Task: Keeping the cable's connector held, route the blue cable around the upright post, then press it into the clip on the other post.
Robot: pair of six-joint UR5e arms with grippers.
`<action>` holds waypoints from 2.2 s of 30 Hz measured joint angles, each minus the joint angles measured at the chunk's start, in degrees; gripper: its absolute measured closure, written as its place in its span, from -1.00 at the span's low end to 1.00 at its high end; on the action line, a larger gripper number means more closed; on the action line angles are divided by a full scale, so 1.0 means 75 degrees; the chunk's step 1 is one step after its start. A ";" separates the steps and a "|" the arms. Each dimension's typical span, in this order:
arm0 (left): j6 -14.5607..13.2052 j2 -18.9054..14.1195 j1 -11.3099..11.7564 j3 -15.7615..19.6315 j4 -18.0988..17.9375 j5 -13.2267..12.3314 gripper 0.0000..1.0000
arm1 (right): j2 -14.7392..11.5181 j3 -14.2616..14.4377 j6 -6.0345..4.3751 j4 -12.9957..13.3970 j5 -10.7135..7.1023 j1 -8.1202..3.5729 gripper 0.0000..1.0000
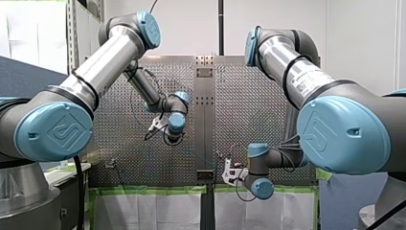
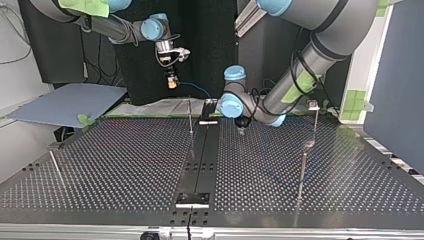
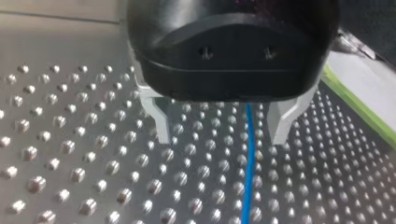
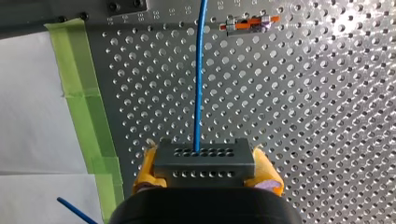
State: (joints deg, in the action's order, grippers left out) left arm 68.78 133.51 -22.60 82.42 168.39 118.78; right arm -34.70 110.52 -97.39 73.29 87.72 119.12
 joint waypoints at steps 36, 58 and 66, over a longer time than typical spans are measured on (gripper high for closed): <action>0.1101 0.0646 -0.0895 -0.0047 0.0716 -0.1679 -0.98 | 0.0002 0.0001 0.0005 0.0119 -0.0620 0.0041 1.00; 0.1442 0.1060 -0.1297 -0.0047 0.0920 -0.1829 -0.98 | 0.0001 0.0001 -0.0275 0.0386 -0.0620 0.0040 1.00; 0.1677 0.1171 -0.1370 -0.0047 0.0432 -0.1845 -0.98 | 0.0002 0.0001 -0.0276 0.0389 -0.0620 0.0042 1.00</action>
State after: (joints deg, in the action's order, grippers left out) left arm 81.35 142.30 -32.87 82.07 171.64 104.94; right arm -34.68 110.53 -99.46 76.20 83.07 119.43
